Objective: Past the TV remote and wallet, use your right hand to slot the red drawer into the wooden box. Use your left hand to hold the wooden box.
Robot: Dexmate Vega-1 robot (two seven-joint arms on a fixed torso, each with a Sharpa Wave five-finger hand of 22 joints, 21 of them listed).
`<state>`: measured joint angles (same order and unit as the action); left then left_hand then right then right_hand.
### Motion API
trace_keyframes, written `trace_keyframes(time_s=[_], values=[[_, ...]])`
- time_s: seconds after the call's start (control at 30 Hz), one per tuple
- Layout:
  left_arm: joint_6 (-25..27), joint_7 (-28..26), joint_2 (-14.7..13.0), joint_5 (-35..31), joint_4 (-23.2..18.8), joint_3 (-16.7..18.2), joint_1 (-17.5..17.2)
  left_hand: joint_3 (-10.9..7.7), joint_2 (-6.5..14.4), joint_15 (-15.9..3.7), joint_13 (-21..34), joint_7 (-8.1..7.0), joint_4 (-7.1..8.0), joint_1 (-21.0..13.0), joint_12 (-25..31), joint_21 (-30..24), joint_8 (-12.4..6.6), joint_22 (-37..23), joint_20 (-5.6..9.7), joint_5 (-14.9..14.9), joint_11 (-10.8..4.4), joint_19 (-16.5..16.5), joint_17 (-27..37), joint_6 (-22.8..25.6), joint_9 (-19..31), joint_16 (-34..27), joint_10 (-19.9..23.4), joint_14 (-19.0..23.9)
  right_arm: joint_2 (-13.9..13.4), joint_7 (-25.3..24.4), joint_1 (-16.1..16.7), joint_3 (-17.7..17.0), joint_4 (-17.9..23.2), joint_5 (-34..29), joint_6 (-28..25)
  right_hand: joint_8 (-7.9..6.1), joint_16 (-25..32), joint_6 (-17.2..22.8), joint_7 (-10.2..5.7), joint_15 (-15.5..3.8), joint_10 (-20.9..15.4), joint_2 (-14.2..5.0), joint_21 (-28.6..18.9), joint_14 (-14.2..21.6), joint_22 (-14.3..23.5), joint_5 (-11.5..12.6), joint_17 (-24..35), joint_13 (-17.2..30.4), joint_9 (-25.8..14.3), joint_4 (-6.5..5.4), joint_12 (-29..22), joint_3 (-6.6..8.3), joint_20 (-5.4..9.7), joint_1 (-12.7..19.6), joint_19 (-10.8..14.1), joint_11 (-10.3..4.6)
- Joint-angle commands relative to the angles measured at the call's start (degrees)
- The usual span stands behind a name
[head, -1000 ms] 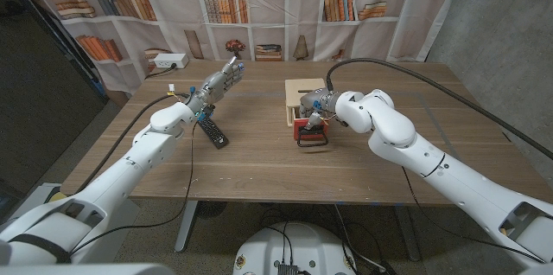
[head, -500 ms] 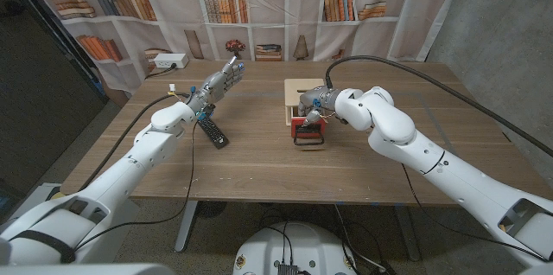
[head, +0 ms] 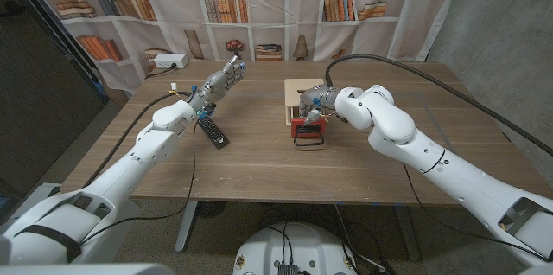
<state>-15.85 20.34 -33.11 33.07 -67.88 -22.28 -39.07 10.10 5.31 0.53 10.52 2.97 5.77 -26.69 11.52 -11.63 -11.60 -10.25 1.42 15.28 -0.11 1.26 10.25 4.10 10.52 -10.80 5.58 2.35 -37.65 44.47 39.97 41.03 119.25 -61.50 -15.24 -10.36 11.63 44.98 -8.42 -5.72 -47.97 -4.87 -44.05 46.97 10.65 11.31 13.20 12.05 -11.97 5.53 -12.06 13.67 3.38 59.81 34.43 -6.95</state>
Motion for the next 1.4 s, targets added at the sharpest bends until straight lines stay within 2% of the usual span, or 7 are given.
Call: trace_keyframes(time_s=[0.03, 0.13, 0.33, 1.0, 1.17, 1.27, 1.4], values=[[-0.21, 1.06, 0.47, -0.2, 0.8, -0.42, 0.64, 0.48, 0.42, 0.01, 0.3, 0.06, 0.01, -0.14, 0.03, 0.17, 0.17, -0.1, 0.27, -0.05, -0.16, 0.35, 0.1, 0.55, 0.24, 0.07, 0.2, -0.21, 0.1, 2.09, 0.28, 0.01, 1.8, -2.68, -0.36, 0.17, -0.21, -2.12, -0.6, -6.22, 1.35, 0.02, 0.29, -1.4, 0.08, -0.02, 0.36, -0.09, -0.09, 0.09, 0.34, -0.06, 7.6, -0.94, -0.96, -0.21], [-0.12, 1.85, 0.3, -0.56, 0.78, -0.88, 0.9, 0.5, 0.43, 0.0, 0.3, 0.09, 0.01, -0.15, 0.02, 0.16, 0.18, -0.1, 0.29, -0.05, -0.23, 0.32, 0.1, 0.54, 0.24, 0.07, 0.17, -0.2, 0.18, 1.81, 0.87, -0.37, 2.43, -3.35, -0.51, 0.43, -0.2, -4.8, -0.59, -6.03, 2.65, 0.35, 0.46, -2.29, 0.08, -0.18, 0.45, -0.26, 0.01, 0.35, 0.58, 0.01, 7.39, -1.37, -1.48, -0.31], [-0.98, 2.12, -0.17, -3.0, 0.12, -2.06, 1.89, 0.54, 0.46, -0.05, 0.3, 0.05, 0.0, -0.19, 0.08, 0.14, 0.18, -0.1, 0.28, -0.05, -0.11, 0.29, 0.1, 0.57, 0.24, 0.06, 0.32, -0.17, 0.12, 0.75, 2.92, -1.39, 4.48, -5.32, -1.38, 0.31, -0.29, -6.51, -0.09, -5.65, 3.83, 0.69, 0.7, -3.31, 0.07, -0.55, 0.5, -0.38, 0.1, 0.57, 0.71, 0.07, 6.99, -1.76, -2.14, -0.08], [-9.72, 0.29, -0.04, -14.4, 2.13, -6.51, 6.57, 0.75, 0.6, -0.98, 0.3, -0.77, -0.1, -0.51, 0.39, 0.05, -0.18, -0.08, 0.57, 0.01, -0.85, -0.01, 0.07, 1.73, 0.24, -0.22, 1.32, 0.81, 2.47, -6.3, 13.79, -4.8, 11.55, -12.8, -5.47, -0.41, -0.12, -6.06, 0.64, -5.36, 3.57, 0.81, 0.95, -3.89, 0.08, -0.74, 0.53, -0.49, 0.19, 0.68, 0.24, 0.21, 6.67, -2.33, -2.86, -0.14], [-10.6, -0.76, -0.49, -15.49, 1.3, -6.66, 5.96, 0.75, 0.67, -1.18, 0.3, -1.06, -0.16, -0.66, 0.47, 0.05, -0.32, -0.07, 0.6, 0.04, -1.08, -0.04, 0.06, 2.18, 0.25, -0.26, 1.62, 1.03, 3.27, -8.27, 17.05, -5.68, 12.52, -13.82, -6.24, -1.34, 0.23, -3.93, -0.5, -5.68, 2.36, 0.48, 0.9, -3.62, 0.11, -0.76, 0.52, -0.55, 0.25, 0.7, -0.45, 0.52, 6.68, -2.74, -2.85, -1.93], [-10.82, -1.13, -0.8, -15.62, 0.75, -6.61, 5.45, 0.75, 0.7, -1.25, 0.3, -1.08, -0.18, -0.73, 0.5, 0.05, -0.35, -0.07, 0.61, 0.06, -0.97, -0.05, 0.06, 2.3, 0.25, -0.25, 1.74, 1.08, 3.66, -8.92, 18.59, -6.17, 12.92, -13.8, -6.4, -2.03, 1.23, -1.7, -1.26, -6.19, 0.39, 0.24, 0.41, -1.22, 0.17, -0.83, 0.45, -0.6, 0.3, 0.85, -1.3, 0.9, 7.09, -3.06, -1.78, -2.0], [-10.92, -1.3, -1.16, -15.15, -0.12, -6.34, 4.7, 0.74, 0.75, -1.29, 0.3, -1.14, -0.22, -0.83, 0.48, 0.04, -0.38, -0.07, 0.64, 0.08, -1.1, -0.12, 0.05, 2.46, 0.25, -0.24, 1.76, 1.12, 4.26, -9.19, 20.15, -6.71, 13.06, -13.21, -6.68, -2.48, 2.29, 0.69, -0.92, -6.87, -2.59, 0.05, -0.65, 2.16, 0.3, -0.93, 0.24, -0.72, 0.4, 1.14, -2.32, 1.47, 8.0, -3.51, 0.47, -2.19]])
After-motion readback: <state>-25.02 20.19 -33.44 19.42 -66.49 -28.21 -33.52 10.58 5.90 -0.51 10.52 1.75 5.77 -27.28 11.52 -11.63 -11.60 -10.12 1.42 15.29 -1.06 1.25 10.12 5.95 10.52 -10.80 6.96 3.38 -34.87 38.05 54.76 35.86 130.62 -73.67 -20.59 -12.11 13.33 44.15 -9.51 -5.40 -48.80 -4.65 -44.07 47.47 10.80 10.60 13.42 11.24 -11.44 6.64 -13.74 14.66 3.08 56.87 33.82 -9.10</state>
